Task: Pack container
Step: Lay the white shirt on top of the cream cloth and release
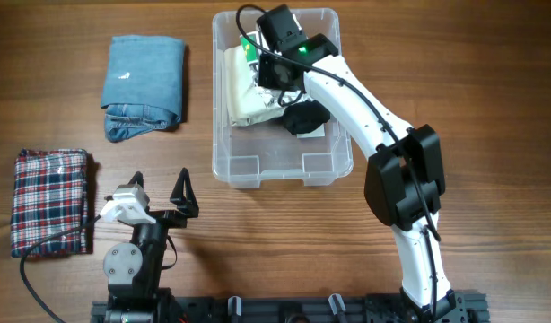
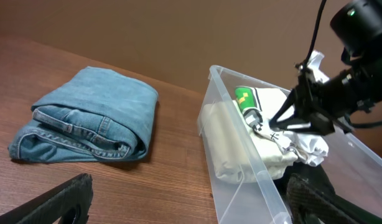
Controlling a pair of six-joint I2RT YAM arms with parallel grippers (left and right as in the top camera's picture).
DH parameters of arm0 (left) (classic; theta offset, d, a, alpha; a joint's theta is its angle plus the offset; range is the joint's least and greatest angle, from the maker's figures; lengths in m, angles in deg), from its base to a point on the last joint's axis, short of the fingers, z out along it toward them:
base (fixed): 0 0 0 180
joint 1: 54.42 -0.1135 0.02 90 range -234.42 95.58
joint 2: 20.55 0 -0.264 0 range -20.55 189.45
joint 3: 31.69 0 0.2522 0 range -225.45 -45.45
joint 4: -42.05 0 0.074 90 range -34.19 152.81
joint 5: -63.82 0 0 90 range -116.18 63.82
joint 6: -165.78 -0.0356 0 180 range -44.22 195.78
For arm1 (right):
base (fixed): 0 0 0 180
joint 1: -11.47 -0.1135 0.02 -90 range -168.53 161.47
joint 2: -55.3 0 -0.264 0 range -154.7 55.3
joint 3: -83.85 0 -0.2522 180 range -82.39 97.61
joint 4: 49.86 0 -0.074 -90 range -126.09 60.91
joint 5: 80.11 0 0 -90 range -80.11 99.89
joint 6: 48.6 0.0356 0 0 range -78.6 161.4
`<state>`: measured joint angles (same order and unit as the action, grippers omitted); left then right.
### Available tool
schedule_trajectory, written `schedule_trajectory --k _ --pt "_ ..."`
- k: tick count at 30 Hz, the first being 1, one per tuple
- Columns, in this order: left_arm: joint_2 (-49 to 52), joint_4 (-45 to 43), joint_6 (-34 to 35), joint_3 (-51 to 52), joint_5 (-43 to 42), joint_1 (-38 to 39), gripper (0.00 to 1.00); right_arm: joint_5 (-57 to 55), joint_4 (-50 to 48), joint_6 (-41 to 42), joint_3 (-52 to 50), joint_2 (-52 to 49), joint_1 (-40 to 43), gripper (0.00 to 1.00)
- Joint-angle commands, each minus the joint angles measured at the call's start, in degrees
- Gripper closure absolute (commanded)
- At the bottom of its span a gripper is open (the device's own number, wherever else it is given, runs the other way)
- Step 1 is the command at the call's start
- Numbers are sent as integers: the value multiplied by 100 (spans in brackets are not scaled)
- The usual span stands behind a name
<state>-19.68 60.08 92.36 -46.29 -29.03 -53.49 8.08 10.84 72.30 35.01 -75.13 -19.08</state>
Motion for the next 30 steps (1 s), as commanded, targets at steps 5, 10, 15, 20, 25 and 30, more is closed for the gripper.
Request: schedule_trajectory --k 5,10,15,20,25,30 --pt "-4 -2 -118 48 83 -46 0 -254 -984 -94 439 378 101 75" --pt "-4 -2 -116 48 83 -46 0 -461 -1362 -94 391 -151 101 75" --pt "-4 -2 -116 48 83 -46 0 -461 -1550 -96 391 -761 107 80" --pt "-4 -2 -116 48 83 -46 0 -472 -1491 -280 396 -876 127 80" --pt "-4 -2 -116 48 83 -46 0 -1154 -1609 -570 415 -267 170 75" --pt "-4 -2 -118 48 83 -46 0 -1366 -1613 -697 411 -85 402 73"
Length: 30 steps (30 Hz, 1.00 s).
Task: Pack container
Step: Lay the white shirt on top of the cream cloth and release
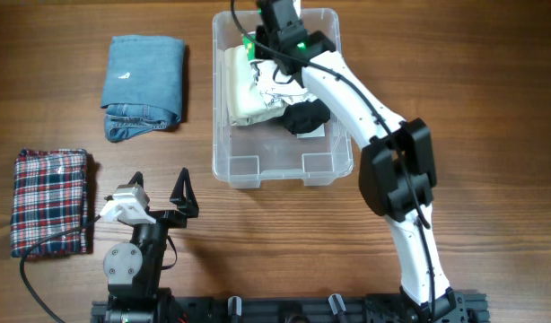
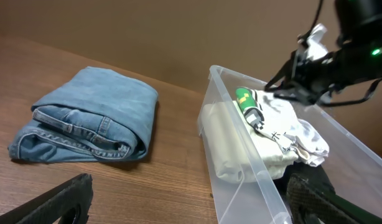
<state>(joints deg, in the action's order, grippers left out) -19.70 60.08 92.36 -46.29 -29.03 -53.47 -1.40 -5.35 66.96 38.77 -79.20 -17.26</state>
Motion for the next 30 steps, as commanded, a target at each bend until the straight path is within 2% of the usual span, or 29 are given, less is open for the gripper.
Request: schedule_trajectory --k 1,22,27,30 --pt "-2 -2 -118 48 83 -48 0 -415 37 -157 33 284 282 74" --pt "-2 -2 -116 48 83 -48 0 581 149 153 -247 -439 466 74" --pt "-2 -2 -116 48 83 -48 0 529 269 142 -177 -98 466 74" --pt "-2 -2 -116 48 83 -48 0 310 315 138 -122 490 466 73"
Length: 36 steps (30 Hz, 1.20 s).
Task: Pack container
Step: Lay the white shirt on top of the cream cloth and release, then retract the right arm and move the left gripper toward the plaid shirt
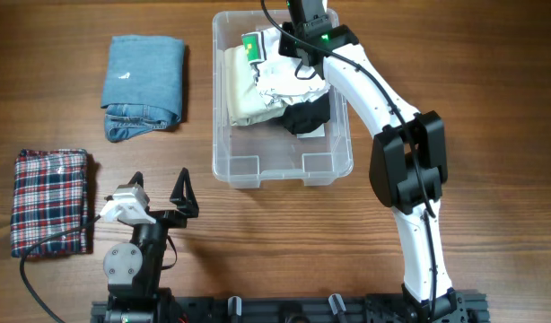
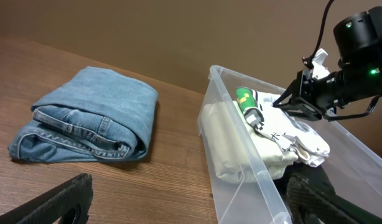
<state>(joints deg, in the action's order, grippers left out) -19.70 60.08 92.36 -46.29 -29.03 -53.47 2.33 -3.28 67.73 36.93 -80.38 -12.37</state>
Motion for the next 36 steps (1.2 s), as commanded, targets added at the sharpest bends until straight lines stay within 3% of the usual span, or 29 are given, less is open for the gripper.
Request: schedule_trajectory --k 1,6,9,13,14,22,36 --pt "-2 -2 -116 48 83 -48 0 -149 133 61 61 793 -24 73" --pt "-2 -2 -116 48 83 -48 0 -1207 599 83 61 1860 72 51" --pt "-2 -2 -118 48 83 -48 0 -1711 1158 411 61 2260 354 16" --pt "-2 -2 -116 48 83 -48 0 -1589 2026 894 59 2391 1071 10" --pt "-2 -2 -116 48 83 -48 0 -1547 2260 1049 31 2356 1276 1" --pt "-2 -2 -116 48 83 -48 0 -562 2949 1504 -125 2057 2739 0" --pt "-2 -2 -116 48 96 -48 0 -479 2870 1499 -654 1725 2986 0"
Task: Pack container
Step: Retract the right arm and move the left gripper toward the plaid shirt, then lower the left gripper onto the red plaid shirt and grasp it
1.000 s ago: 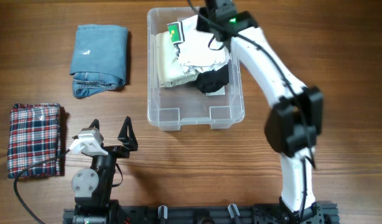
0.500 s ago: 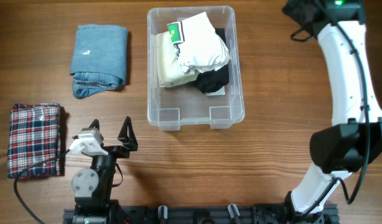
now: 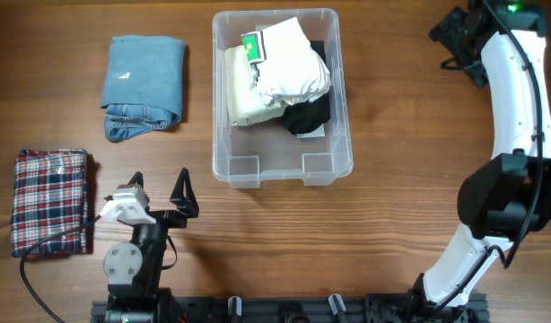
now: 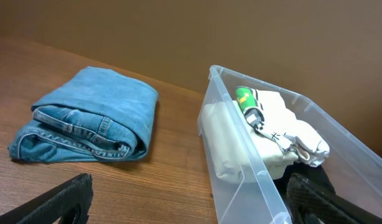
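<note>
The clear plastic container (image 3: 275, 167) stands at the middle back of the table. It holds a cream folded garment (image 3: 240, 94), a white garment with a green label (image 3: 292, 63) on top, and a black garment (image 3: 307, 115). My right gripper (image 3: 448, 47) is at the far right back corner, well away from the container, open and holding nothing. Near the front edge my left gripper (image 3: 159, 186) rests open and empty. In the left wrist view its fingers (image 4: 54, 202) frame the container's wall (image 4: 253, 180) and the white garment (image 4: 284, 130).
Folded blue jeans (image 3: 143, 85) lie left of the container and also show in the left wrist view (image 4: 91, 118). A folded red plaid cloth (image 3: 49, 199) lies at the left front, beside my left arm's base.
My right gripper was over the back of the container and is now at the table's far right back corner. The white garment lies free in the container. My left arm has not moved.
My right gripper was low in the container at the white garment. A second later it was by the back rim, then over the back right of the container. It is now out at the far right, with the garments left inside.
</note>
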Controlling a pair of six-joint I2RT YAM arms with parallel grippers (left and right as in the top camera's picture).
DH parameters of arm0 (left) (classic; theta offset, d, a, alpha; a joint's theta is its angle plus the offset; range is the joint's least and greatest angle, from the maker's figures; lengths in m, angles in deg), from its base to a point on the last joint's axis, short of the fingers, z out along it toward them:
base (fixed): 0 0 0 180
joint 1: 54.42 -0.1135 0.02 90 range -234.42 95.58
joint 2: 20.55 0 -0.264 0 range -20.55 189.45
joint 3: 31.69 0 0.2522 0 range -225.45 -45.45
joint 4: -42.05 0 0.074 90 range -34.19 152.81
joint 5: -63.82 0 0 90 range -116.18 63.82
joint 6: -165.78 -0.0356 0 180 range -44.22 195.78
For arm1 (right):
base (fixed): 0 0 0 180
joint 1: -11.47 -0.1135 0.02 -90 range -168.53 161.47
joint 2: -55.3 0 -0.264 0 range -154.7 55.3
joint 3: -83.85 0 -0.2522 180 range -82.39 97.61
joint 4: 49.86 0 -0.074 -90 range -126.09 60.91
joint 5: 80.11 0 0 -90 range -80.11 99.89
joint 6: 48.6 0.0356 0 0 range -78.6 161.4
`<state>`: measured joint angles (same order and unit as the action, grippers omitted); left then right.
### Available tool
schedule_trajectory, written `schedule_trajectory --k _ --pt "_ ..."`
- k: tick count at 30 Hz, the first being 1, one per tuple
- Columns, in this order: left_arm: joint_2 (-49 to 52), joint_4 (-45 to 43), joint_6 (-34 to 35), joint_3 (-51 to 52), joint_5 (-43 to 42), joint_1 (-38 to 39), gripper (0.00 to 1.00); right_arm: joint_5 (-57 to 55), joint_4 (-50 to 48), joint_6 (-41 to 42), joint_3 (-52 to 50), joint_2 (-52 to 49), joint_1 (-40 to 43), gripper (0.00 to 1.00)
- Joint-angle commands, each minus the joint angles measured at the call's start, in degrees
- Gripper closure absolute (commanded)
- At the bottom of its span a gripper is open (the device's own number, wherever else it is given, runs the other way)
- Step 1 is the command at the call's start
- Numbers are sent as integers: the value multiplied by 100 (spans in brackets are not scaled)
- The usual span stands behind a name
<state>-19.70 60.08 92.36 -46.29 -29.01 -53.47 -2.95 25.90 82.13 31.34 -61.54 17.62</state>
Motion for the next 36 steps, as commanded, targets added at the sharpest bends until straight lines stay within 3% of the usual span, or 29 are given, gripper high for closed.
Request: schedule_trajectory --k 1,3,10,15,20,23,29,30,31,33,36 --pt "-2 -2 -116 48 94 -48 0 55 -48 61 -94 -168 -20 0" --pt "-2 -4 -114 48 85 -48 0 55 -50 61 -94 -170 -20 0" --pt "-2 -411 -52 20 -1279 -48 0 55 -354 61 -94 -170 -17 0" --pt "155 -170 -140 -546 -1032 -48 0 55 -501 61 -94 -170 -17 0" --pt "1528 1126 -289 -1958 -44 -50 0 55 -501 61 -94 -170 -20 0" --pt "2981 1963 -293 -3250 273 -48 0 55 -501 61 -94 -170 -17 0" --pt "4883 1821 -92 -4140 142 -50 0 55 -501 61 -94 -170 -17 0" --pt "5042 1779 164 -4140 173 -55 0 57 -501 63 -94 -170 -17 0" --pt "5217 1794 973 -4140 433 -125 0 55 -501 61 -94 -170 -17 0" --pt "5359 1945 1928 -4140 708 -352 0 55 -501 61 -94 -170 -17 0" --pt "5414 2155 2522 -4140 560 -933 0 76 -501 63 -94 -170 -20 0"
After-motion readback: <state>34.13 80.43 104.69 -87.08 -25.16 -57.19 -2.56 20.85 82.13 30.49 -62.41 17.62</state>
